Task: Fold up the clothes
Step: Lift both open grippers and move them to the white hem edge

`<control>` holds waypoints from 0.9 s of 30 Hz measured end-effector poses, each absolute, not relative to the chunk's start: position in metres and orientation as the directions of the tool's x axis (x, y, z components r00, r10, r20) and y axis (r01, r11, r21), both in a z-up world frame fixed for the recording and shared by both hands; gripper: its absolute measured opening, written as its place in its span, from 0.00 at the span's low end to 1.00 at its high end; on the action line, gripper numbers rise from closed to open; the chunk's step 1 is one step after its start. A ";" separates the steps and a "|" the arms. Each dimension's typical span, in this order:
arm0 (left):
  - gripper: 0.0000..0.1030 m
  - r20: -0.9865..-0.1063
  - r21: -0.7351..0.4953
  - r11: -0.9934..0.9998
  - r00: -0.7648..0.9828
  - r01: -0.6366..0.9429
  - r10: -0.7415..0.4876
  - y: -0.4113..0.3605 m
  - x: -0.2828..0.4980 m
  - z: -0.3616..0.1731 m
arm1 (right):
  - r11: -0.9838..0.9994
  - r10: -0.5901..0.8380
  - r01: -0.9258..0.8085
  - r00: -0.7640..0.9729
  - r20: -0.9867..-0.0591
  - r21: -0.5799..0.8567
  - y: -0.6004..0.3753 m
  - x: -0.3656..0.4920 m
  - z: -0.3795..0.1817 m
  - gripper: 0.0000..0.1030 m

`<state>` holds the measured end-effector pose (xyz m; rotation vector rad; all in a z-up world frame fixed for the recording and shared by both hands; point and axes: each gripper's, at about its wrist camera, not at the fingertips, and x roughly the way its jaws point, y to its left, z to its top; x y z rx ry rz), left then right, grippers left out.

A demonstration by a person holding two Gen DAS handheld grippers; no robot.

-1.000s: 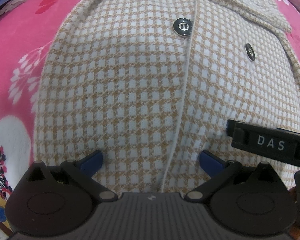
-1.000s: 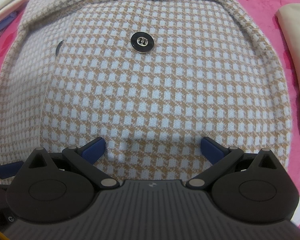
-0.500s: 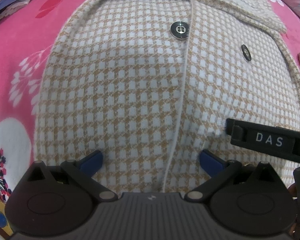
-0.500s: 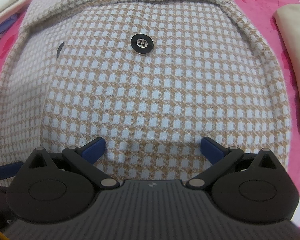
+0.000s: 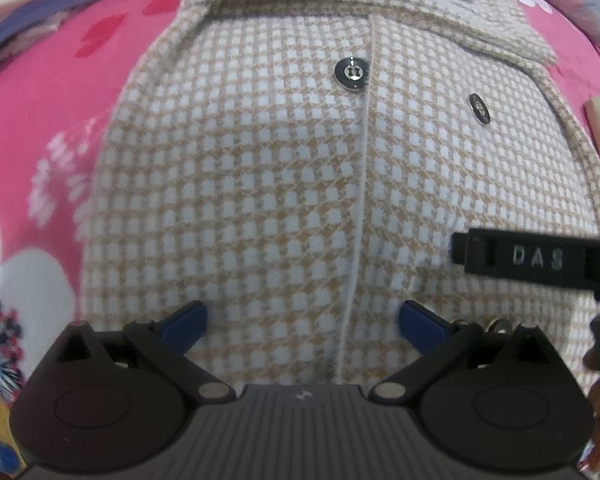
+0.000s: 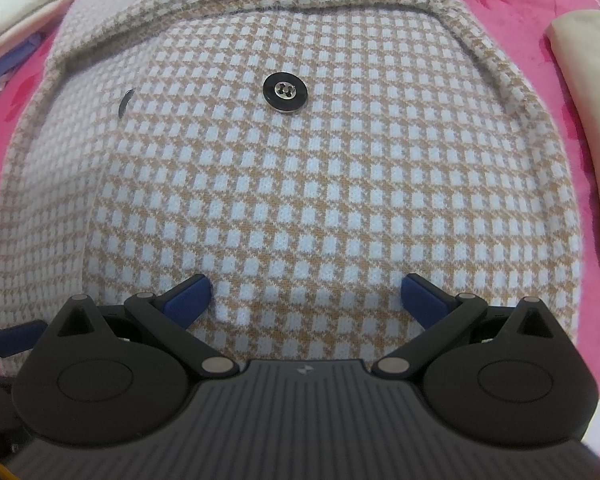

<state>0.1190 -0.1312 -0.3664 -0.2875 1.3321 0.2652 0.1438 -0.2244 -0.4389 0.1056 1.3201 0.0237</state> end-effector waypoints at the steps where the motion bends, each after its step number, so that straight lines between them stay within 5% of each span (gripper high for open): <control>1: 0.99 -0.973 -0.033 0.939 0.224 -0.343 0.048 -0.131 0.117 -0.362 | 0.995 0.078 0.043 0.242 -0.967 0.091 -0.226 0.145 -0.438 0.99; 9: 0.91 -0.893 -0.040 0.940 0.434 -0.337 0.118 -0.068 0.134 -0.310 | 0.988 0.120 0.062 0.245 -0.962 0.139 -0.232 0.164 -0.429 0.99; 18: 0.79 -0.736 -0.294 0.892 0.677 -0.343 0.017 0.003 0.232 -0.298 | 0.948 0.272 -0.001 0.517 -0.812 0.317 -0.280 0.236 -0.363 0.97; 23: 0.65 -0.731 -0.402 0.840 0.680 -0.365 -0.055 0.042 0.298 -0.323 | 0.905 0.341 0.003 0.593 -0.730 0.425 -0.318 0.307 -0.345 0.82; 27: 0.61 -0.749 -0.458 0.821 0.645 -0.341 -0.150 0.061 0.353 -0.351 | 0.904 0.341 0.031 0.551 -0.762 0.427 -0.317 0.369 -0.358 0.66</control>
